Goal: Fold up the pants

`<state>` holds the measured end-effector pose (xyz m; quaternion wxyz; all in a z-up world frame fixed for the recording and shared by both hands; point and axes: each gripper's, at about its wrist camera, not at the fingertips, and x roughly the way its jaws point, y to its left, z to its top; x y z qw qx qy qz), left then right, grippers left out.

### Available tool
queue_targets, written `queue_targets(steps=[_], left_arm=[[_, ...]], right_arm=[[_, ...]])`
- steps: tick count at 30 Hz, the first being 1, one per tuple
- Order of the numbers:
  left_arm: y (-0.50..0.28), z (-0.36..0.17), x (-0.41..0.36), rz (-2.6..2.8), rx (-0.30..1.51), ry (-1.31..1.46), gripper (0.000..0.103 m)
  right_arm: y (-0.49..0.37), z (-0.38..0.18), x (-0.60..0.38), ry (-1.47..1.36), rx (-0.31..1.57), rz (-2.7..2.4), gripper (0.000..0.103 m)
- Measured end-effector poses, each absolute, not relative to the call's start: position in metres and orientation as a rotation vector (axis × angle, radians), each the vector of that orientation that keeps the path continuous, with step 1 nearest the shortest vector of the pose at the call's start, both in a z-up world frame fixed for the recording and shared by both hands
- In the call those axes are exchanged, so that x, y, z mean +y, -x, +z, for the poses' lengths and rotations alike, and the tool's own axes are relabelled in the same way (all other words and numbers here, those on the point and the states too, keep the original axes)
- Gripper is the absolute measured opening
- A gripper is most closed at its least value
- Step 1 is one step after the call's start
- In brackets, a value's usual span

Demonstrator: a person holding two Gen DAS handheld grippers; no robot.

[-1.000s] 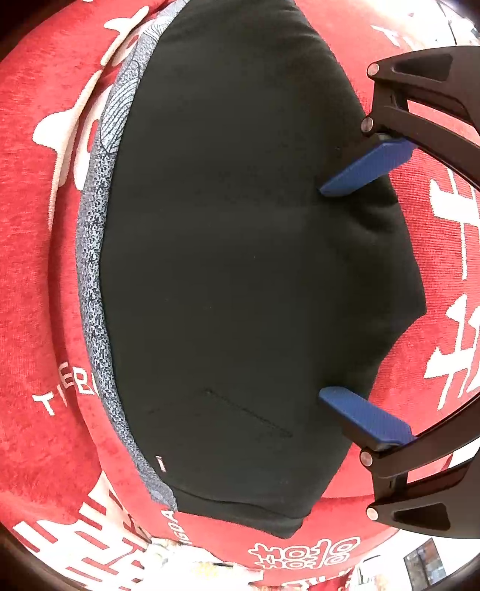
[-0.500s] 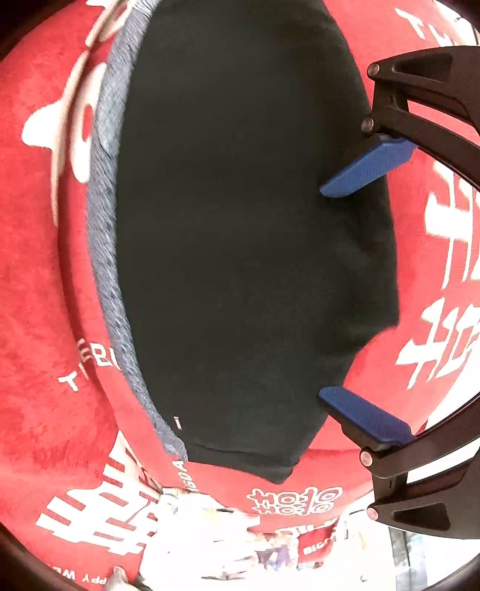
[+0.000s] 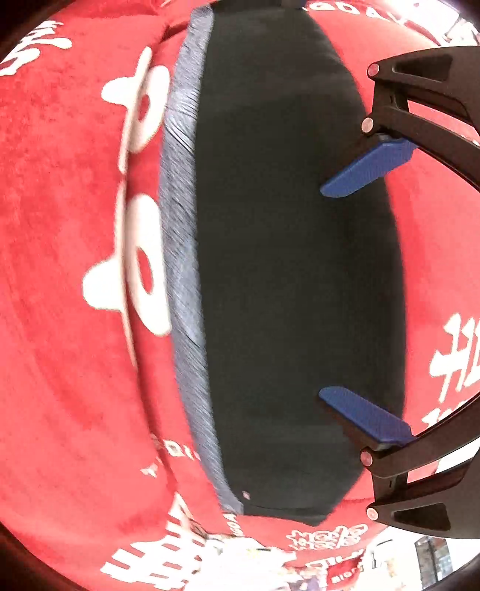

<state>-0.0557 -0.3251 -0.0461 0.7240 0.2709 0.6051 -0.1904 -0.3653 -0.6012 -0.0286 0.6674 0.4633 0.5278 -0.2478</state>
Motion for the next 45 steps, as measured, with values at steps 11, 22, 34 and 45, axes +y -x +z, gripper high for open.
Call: queue_targets(steps=[11,22,34,45], left_arm=[[0.035,-0.074,-0.424,-0.453,1.325,-0.599,0.103],[0.027,-0.096,-0.440,-0.444,1.355,-0.529,0.103],[0.032,-0.076,-0.452,-0.451,1.336,-0.569,0.103],[0.121,-0.063,-0.457,-0.649,1.360,-0.697,0.103]], right_arm=[[0.336,-0.016,-0.617,-1.085,1.037,-0.520,0.039],[0.278,-0.053,-0.659,-0.991,1.032,-0.568,0.033],[0.388,-0.029,-0.650,-1.343,0.893,-0.510,0.038],[0.425,-0.064,-0.638,-1.508,0.899,-0.640,0.013]])
